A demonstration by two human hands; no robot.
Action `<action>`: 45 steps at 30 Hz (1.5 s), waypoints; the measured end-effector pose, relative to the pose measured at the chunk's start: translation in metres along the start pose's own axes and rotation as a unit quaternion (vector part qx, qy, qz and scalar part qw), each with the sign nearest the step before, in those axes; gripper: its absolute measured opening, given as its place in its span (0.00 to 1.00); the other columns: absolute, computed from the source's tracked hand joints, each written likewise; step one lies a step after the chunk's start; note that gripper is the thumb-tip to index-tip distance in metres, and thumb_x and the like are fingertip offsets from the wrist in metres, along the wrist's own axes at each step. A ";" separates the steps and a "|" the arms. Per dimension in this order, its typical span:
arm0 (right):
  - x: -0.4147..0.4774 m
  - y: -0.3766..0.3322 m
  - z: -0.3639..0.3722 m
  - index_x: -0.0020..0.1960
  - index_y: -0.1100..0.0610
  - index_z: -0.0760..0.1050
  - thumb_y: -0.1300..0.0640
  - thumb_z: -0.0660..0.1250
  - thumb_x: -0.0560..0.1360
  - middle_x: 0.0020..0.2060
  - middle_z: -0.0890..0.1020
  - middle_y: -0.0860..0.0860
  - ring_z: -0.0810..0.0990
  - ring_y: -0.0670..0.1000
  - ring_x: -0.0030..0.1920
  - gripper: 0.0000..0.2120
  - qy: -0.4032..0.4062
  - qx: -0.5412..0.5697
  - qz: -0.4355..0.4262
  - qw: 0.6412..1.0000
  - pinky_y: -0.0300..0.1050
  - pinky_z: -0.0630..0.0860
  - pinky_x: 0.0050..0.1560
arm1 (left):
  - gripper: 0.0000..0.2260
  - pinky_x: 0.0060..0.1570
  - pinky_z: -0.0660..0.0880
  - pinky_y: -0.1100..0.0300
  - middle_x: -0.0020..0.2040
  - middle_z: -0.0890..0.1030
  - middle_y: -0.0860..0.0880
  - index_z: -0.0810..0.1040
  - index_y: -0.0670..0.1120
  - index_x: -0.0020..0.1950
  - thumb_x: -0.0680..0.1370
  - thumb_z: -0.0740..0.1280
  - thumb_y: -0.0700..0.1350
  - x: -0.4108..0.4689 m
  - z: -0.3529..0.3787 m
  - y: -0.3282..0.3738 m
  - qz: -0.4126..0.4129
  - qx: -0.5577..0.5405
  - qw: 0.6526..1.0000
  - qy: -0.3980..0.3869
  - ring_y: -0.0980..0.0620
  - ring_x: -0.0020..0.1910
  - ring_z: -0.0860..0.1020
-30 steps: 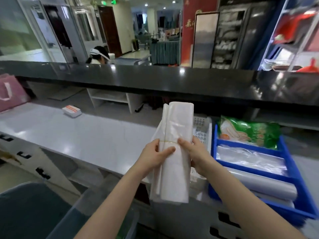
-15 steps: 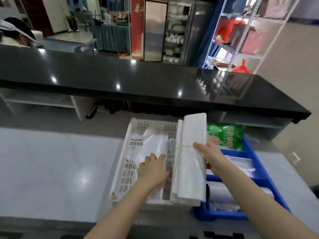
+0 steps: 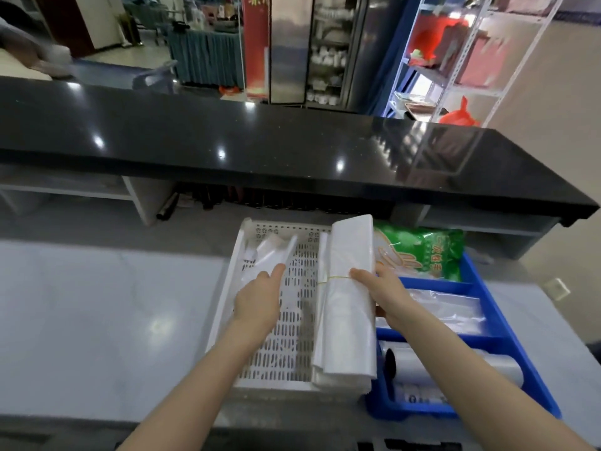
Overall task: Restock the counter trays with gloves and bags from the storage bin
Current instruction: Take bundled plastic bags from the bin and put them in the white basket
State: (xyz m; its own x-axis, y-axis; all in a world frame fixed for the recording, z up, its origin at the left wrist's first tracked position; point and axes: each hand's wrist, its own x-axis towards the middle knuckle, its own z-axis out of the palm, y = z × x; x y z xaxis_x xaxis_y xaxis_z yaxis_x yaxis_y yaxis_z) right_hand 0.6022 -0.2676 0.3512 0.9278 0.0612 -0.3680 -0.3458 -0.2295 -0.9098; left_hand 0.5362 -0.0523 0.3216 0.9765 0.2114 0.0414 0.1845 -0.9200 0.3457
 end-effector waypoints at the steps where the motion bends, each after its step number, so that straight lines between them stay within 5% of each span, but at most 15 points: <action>1: 0.003 0.000 0.008 0.57 0.55 0.74 0.51 0.69 0.73 0.48 0.84 0.54 0.83 0.56 0.46 0.15 -0.009 0.000 -0.003 1.000 0.50 0.81 0.40 | 0.30 0.32 0.67 0.55 0.50 0.74 0.47 0.61 0.54 0.71 0.73 0.54 0.31 0.000 -0.008 -0.005 -0.009 -0.015 1.000 0.020 0.48 0.36 0.72; 7: 0.012 -0.003 0.072 0.60 0.55 0.67 0.53 0.66 0.76 0.50 0.79 0.54 0.81 0.54 0.45 0.16 -0.067 0.002 0.010 0.998 0.44 0.78 0.32 | 0.30 0.30 0.64 0.56 0.48 0.74 0.45 0.63 0.52 0.71 0.72 0.56 0.30 0.000 -0.054 -0.025 -0.039 -0.001 0.993 0.112 0.46 0.36 0.71; 12: 0.015 0.001 0.107 0.60 0.53 0.65 0.55 0.65 0.76 0.53 0.77 0.53 0.80 0.58 0.50 0.15 -0.080 -0.049 0.011 0.996 0.60 0.80 0.49 | 0.31 0.30 0.64 0.56 0.47 0.73 0.46 0.61 0.51 0.72 0.72 0.55 0.29 -0.007 -0.064 -0.029 -0.045 0.025 0.992 0.118 0.46 0.37 0.71; 19: 0.028 -0.010 0.065 0.63 0.54 0.64 0.56 0.64 0.76 0.54 0.77 0.56 0.75 0.51 0.42 0.17 -0.016 -0.196 -0.083 0.977 0.41 0.68 0.31 | 0.32 0.28 0.60 0.58 0.42 0.69 0.50 0.62 0.51 0.71 0.70 0.56 0.28 -0.010 -0.055 -0.019 -0.037 0.022 0.992 0.115 0.48 0.36 0.70; 22: 0.028 -0.003 0.057 0.74 0.49 0.54 0.58 0.64 0.78 0.63 0.74 0.55 0.77 0.50 0.44 0.29 -0.024 -0.193 -0.072 0.978 0.38 0.71 0.33 | 0.32 0.28 0.62 0.57 0.45 0.74 0.48 0.62 0.51 0.71 0.70 0.56 0.28 -0.003 -0.052 -0.011 -0.025 0.017 0.993 0.117 0.47 0.37 0.72; 25: 0.020 0.017 0.068 0.77 0.46 0.47 0.60 0.60 0.79 0.72 0.67 0.54 0.76 0.54 0.55 0.33 -0.006 -0.175 -0.063 0.982 0.39 0.72 0.47 | 0.32 0.29 0.66 0.56 0.48 0.77 0.47 0.62 0.51 0.72 0.70 0.56 0.28 0.003 -0.048 -0.004 -0.014 0.015 0.994 0.110 0.47 0.38 0.74; 33: 0.017 0.032 0.106 0.77 0.46 0.48 0.59 0.59 0.79 0.76 0.60 0.48 0.64 0.52 0.72 0.32 -0.030 -0.133 -0.072 0.988 0.43 0.63 0.65 | 0.28 0.31 0.69 0.56 0.48 0.78 0.48 0.62 0.53 0.70 0.72 0.59 0.35 0.009 -0.039 0.007 -0.008 -0.012 0.998 0.060 0.45 0.39 0.76; 37: 0.020 0.029 0.093 0.74 0.47 0.56 0.66 0.61 0.76 0.68 0.69 0.53 0.74 0.53 0.59 0.32 0.054 -0.179 -0.080 0.979 0.46 0.73 0.58 | 0.26 0.40 0.76 0.51 0.52 0.80 0.47 0.62 0.54 0.70 0.73 0.60 0.38 0.006 -0.022 0.013 0.014 -0.064 0.998 0.014 0.44 0.46 0.78; 40: 0.018 0.031 0.078 0.71 0.48 0.62 0.70 0.58 0.73 0.64 0.67 0.52 0.72 0.48 0.49 0.31 0.068 -0.213 -0.120 0.967 0.39 0.68 0.49 | 0.25 0.43 0.77 0.50 0.53 0.80 0.47 0.63 0.53 0.70 0.74 0.62 0.42 -0.001 -0.002 0.019 0.048 -0.070 0.996 -0.020 0.44 0.48 0.79; 45: 0.012 0.035 0.076 0.71 0.56 0.66 0.66 0.61 0.75 0.71 0.64 0.51 0.65 0.52 0.70 0.25 0.020 -0.304 -0.210 0.929 0.39 0.63 0.67 | 0.22 0.44 0.74 0.53 0.53 0.79 0.49 0.65 0.53 0.69 0.76 0.61 0.56 -0.004 0.020 0.022 0.049 -0.059 0.997 -0.027 0.47 0.53 0.77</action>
State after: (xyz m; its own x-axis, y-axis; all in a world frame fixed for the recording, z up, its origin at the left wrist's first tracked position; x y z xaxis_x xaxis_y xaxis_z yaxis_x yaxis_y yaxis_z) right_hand 0.5905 -0.2008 0.3005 0.9716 0.2362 0.0132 0.1797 -0.7006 -0.6906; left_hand 0.5387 -0.0802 0.3109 0.9944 0.1009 0.0308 0.0764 -0.8900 0.4496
